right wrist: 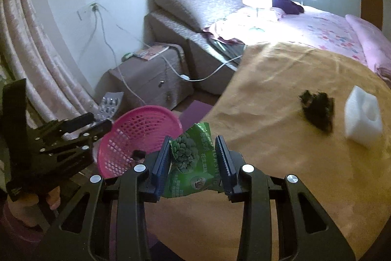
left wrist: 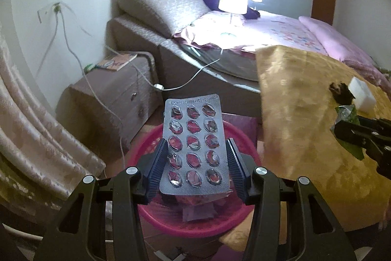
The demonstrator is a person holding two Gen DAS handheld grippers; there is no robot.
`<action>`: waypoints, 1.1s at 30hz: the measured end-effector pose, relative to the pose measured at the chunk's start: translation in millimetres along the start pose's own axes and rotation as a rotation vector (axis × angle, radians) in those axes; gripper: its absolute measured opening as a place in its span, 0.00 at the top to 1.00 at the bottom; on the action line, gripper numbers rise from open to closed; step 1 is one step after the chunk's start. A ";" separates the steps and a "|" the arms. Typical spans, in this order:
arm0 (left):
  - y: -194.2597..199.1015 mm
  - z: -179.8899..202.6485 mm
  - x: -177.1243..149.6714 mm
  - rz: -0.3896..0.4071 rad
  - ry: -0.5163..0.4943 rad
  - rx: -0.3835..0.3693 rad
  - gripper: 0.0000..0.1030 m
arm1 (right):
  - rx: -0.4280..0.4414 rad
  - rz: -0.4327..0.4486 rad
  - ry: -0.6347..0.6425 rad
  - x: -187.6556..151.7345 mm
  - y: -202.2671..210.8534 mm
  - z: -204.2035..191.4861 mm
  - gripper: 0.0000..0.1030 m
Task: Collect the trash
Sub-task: 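Carry blister pack and green packet over the pink basket and open both tools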
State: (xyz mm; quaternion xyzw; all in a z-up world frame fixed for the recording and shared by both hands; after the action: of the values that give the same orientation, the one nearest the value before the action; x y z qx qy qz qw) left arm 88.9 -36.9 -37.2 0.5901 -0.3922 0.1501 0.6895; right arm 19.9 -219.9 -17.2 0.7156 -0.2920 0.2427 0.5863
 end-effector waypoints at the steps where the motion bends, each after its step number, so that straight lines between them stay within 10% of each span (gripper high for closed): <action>1: -0.7 -3.7 -0.1 -0.002 0.009 0.002 0.54 | 0.007 -0.003 0.001 1.8 -2.1 -3.0 0.66; 26: -45.3 -44.4 -19.3 -0.148 0.099 0.056 0.53 | 0.131 -0.198 0.053 14.4 -96.3 -61.3 0.64; 33: -48.3 -47.7 -22.5 -0.163 0.098 0.072 0.37 | 0.141 -0.217 0.029 12.2 -104.0 -63.5 0.46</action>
State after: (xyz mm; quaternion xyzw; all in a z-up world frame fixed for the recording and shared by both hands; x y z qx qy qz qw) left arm 124.0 0.8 -86.7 0.6363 -0.3029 0.1362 0.6963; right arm 101.4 -144.5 -69.0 0.7787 -0.1866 0.2082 0.5616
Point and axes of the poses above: each gripper's, at about its wrist camera, not at the fingertips, and y roughly against the way its jaws point, z to its right, x to its top, the point moved 2 cm from there along -y, roughly the way its jaws point, and after that the axes turned 5 degrees about -x, right-handed, at the moved point
